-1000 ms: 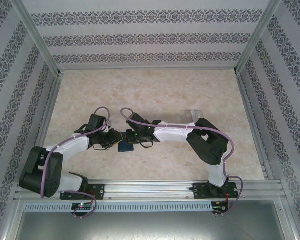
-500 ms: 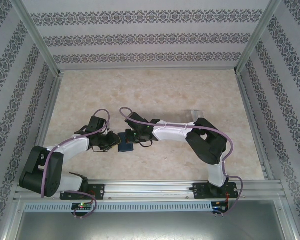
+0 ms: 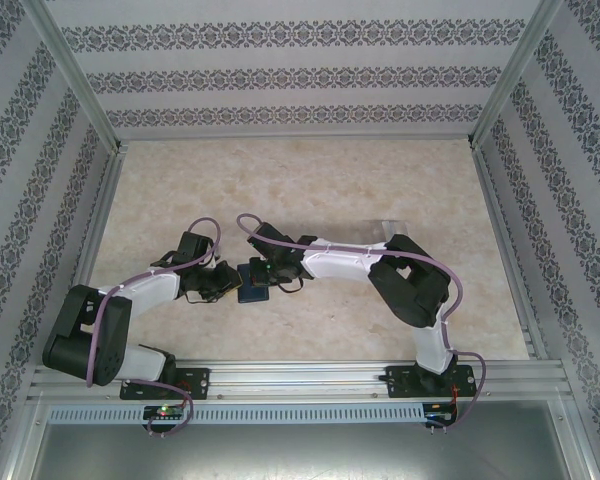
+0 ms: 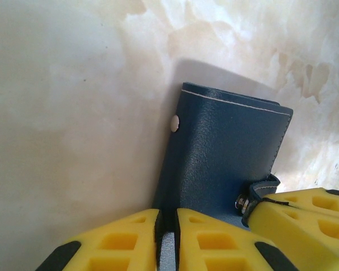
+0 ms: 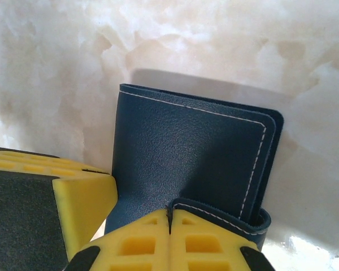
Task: Put the credit cards into the card holder
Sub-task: Close the button on the card holder, then reset both arms
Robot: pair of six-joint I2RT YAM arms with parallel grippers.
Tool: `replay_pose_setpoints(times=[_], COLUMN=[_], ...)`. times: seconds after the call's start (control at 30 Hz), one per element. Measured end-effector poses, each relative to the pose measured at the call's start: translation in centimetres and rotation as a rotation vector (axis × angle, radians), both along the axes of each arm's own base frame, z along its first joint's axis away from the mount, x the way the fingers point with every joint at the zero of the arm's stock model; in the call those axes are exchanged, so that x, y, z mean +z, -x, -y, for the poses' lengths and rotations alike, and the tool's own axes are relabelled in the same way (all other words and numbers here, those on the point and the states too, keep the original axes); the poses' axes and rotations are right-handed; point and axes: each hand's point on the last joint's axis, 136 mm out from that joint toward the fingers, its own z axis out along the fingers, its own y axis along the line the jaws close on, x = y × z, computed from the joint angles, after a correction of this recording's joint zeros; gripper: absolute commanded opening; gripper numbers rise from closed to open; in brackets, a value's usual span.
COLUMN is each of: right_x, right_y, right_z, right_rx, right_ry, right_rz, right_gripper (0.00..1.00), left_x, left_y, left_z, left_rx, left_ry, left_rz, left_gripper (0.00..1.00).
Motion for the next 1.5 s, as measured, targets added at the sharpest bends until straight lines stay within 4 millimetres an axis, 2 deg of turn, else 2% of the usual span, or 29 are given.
replay_pose_setpoints(times=[0.73, 0.83, 0.97, 1.07, 1.13, 1.17, 1.23, 1.27, 1.3, 1.33, 1.4, 1.47, 1.5], right_x=[-0.8, -0.6, -0.1, 0.6, 2.1, 3.6, 7.1, 9.4, 11.6, 14.0, 18.0, 21.2, 22.5], right_y=[-0.3, -0.4, -0.7, -1.1, -1.5, -1.8, -2.3, -2.6, -2.7, -2.8, -2.8, -2.7, -2.7], right_z=[-0.2, -0.3, 0.0, 1.2, 2.1, 2.5, 3.3, 3.9, 4.6, 5.6, 7.8, 10.7, 12.6], right_rx=[0.014, 0.014, 0.010, 0.006, 0.005, 0.004, -0.005, -0.013, -0.025, -0.042, -0.076, -0.118, -0.144], right_ry=[0.022, 0.009, 0.010, 0.059, 0.078, 0.077, 0.053, 0.033, 0.016, -0.004, -0.034, -0.034, -0.023], right_rz=[0.005, 0.016, 0.054, 0.118, 0.174, 0.217, 0.307, 0.370, 0.427, 0.494, 0.617, 0.737, 0.803], right_gripper=[0.00, 0.00, 0.11, 0.19, 0.22, 0.27, 0.39, 0.48, 0.59, 0.96, 0.98, 0.98, 0.98], left_x=[0.0, 0.2, 1.1, 2.6, 4.1, 4.9, 7.0, 8.2, 9.4, 10.6, 12.8, 14.6, 15.4], left_y=[0.0, 0.0, -0.1, -0.1, -0.1, -0.2, -0.7, -1.0, -1.3, -1.6, -2.0, -2.3, -2.2], left_z=[0.0, -0.1, -0.1, -0.4, -0.7, -0.8, -1.1, -1.3, -1.6, -1.9, -2.5, -3.3, -3.7], left_rx=[0.001, -0.001, -0.013, -0.012, -0.010, -0.010, -0.004, 0.003, 0.008, 0.016, 0.034, 0.044, 0.053], left_ry=[-0.002, -0.004, -0.003, -0.013, -0.026, -0.031, -0.048, -0.060, -0.074, -0.091, -0.127, -0.169, -0.192], left_rz=[0.002, 0.008, 0.049, 0.103, 0.134, 0.153, 0.204, 0.232, 0.262, 0.293, 0.351, 0.423, 0.461], left_gripper=[0.17, 0.26, 0.34, 0.41, 0.46, 0.49, 0.57, 0.62, 0.67, 0.71, 0.77, 1.00, 1.00])
